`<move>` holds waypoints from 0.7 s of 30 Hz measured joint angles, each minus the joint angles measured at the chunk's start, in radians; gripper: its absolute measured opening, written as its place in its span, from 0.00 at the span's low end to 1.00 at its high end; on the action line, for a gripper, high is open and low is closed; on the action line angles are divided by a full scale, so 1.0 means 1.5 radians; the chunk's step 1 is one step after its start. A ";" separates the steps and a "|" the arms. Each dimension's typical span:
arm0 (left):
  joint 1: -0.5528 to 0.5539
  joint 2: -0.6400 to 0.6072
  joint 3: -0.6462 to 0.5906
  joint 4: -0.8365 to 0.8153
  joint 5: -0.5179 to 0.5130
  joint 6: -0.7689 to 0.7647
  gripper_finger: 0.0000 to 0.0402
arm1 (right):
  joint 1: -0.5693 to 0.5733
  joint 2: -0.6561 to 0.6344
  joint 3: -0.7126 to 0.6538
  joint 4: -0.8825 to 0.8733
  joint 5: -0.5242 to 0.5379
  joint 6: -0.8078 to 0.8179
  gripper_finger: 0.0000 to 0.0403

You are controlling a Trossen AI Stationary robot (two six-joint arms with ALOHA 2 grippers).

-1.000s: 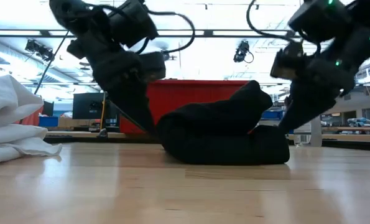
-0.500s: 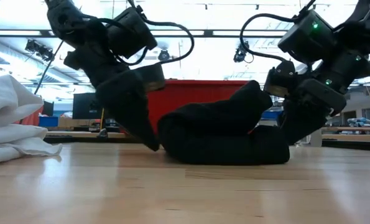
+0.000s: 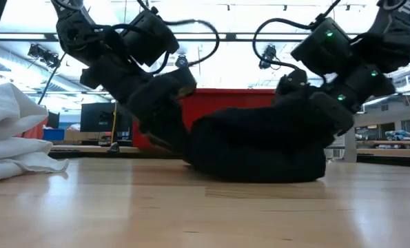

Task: Fold Laundry from Bin
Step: Stack the folded black shirt on top of the folded white polo shirt

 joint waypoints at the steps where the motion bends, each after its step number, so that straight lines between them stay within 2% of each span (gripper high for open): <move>1: 0.001 -0.001 0.000 0.010 0.001 0.003 0.47 | -0.001 0.012 0.009 0.003 -0.003 -0.007 0.44; 10: -0.015 -0.052 0.000 -0.046 0.031 0.017 0.45 | 0.023 0.012 0.086 0.007 -0.016 -0.070 0.39; 21: -0.086 -0.178 0.005 -0.170 -0.011 0.014 0.40 | 0.074 0.024 0.185 -0.057 0.017 -0.075 0.37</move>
